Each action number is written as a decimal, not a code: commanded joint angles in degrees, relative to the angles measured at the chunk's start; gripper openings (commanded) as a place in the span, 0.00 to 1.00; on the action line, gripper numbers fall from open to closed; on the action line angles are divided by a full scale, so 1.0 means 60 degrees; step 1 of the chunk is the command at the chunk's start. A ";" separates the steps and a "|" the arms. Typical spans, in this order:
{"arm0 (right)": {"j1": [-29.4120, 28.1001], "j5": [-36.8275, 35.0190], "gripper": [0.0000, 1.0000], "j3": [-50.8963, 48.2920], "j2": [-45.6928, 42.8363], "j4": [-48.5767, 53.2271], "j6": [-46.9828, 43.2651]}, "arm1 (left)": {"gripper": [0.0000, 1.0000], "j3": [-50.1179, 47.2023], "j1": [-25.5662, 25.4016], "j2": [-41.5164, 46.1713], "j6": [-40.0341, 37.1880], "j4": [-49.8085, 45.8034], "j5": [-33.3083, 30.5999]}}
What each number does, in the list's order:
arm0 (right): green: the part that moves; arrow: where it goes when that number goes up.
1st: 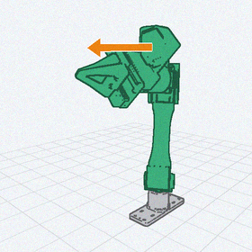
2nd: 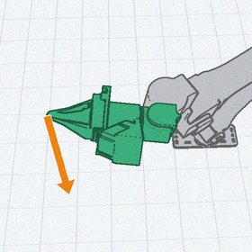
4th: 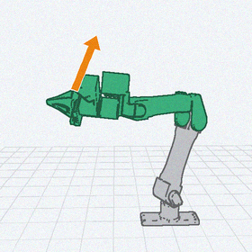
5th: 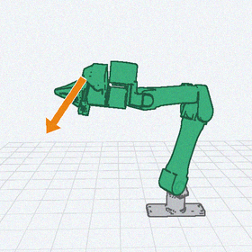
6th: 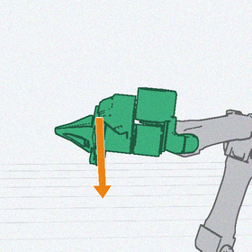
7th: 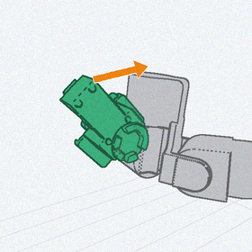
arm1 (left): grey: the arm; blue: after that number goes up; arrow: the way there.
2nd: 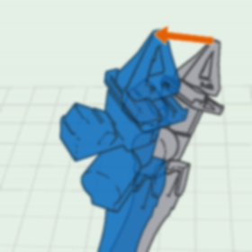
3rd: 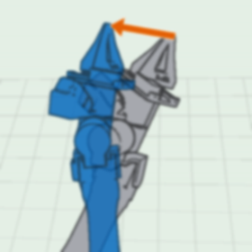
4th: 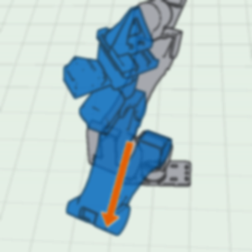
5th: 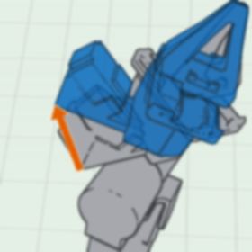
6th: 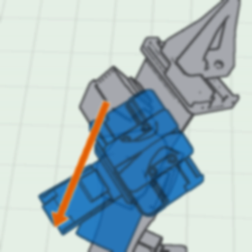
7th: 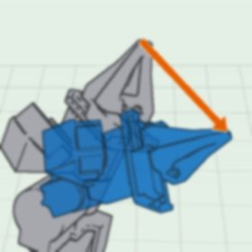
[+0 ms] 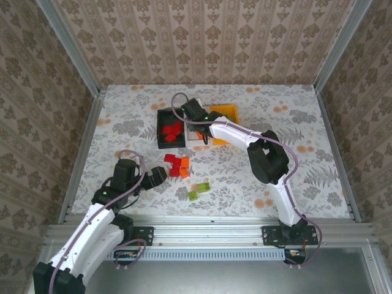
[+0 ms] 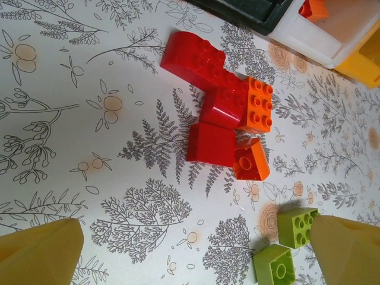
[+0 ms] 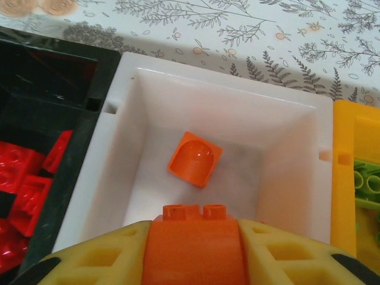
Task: Sort the legos into containers by color
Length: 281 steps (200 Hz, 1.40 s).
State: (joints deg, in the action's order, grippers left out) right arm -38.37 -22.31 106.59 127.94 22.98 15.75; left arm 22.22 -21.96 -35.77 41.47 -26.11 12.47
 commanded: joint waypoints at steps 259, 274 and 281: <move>-0.4019 -0.0082 0.51 -0.6594 -0.4477 -0.1551 0.2726 | 1.00 -0.0136 0.0246 -0.2017 0.0727 0.1730 0.1084; -0.4020 0.0076 0.51 -0.6504 -0.4225 -0.1556 0.2844 | 1.00 -0.0251 0.0246 -0.1910 0.0782 0.1746 0.1023; -0.4029 0.0169 0.51 -0.6485 -0.4123 -0.1532 0.2883 | 1.00 -0.0296 0.0237 -0.1847 0.0820 0.1753 0.0952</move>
State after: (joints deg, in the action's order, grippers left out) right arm -62.52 -23.09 65.49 100.99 13.04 30.70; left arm 21.89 -20.88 -47.99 45.10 -16.32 17.43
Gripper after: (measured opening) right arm 0.511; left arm 0.997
